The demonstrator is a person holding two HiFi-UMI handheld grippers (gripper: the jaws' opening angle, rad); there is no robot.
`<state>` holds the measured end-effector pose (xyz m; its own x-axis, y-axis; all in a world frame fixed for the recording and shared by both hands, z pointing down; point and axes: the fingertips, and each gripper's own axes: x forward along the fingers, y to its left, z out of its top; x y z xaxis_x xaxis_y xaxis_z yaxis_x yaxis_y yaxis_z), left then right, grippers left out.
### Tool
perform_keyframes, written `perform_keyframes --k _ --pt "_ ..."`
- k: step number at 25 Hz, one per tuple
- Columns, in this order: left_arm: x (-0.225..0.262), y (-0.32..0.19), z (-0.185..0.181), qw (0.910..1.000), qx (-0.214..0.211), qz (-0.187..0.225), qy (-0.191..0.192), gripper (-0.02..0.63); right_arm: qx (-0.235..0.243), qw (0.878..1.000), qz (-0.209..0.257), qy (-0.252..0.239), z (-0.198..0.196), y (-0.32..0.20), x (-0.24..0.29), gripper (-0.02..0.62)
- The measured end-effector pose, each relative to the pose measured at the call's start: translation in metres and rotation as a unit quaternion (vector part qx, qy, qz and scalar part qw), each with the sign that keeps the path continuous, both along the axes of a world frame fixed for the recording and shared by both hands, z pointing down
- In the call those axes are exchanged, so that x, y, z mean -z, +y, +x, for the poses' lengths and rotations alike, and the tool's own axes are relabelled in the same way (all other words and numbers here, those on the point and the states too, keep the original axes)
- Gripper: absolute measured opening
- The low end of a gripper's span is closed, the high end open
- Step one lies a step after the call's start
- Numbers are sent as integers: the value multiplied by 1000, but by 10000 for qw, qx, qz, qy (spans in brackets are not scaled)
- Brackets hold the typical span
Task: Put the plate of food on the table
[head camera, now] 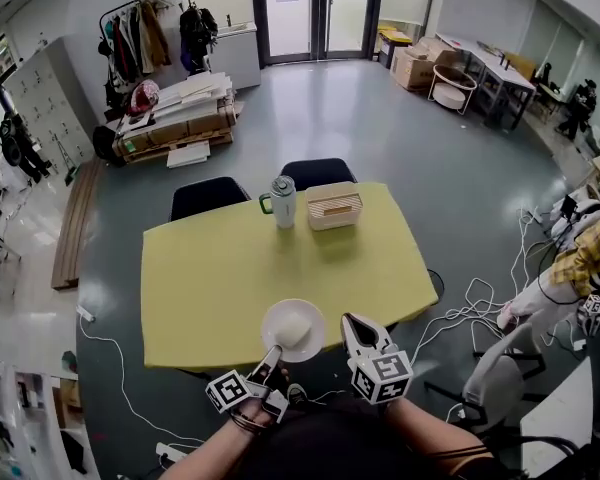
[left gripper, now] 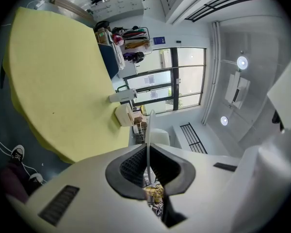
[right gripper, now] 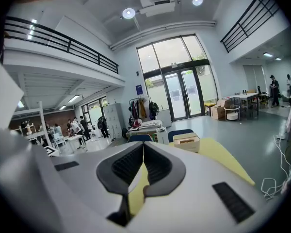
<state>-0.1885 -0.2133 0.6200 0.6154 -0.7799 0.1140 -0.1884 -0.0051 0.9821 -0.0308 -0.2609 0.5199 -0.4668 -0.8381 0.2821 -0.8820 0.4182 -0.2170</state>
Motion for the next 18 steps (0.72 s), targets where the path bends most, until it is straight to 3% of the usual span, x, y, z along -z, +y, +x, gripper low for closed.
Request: perform_keyframes --k 6,11,16,18 --pt "-1 -25 16 9997 -11 32 234 17 47 10000 -25 -14 12 -26 -2 12" --pt "-21 -34 22 10000 69 -47 -37 17 268 9996 78 -22 16 -43 3 12" --pt "-33 -46 35 9998 80 -41 173 15 349 9993 109 3 24 -52 1 12" --pt "-48 -49 34 9999 56 -124 -57 17 341 9994 57 5 28 -54 -3 12"
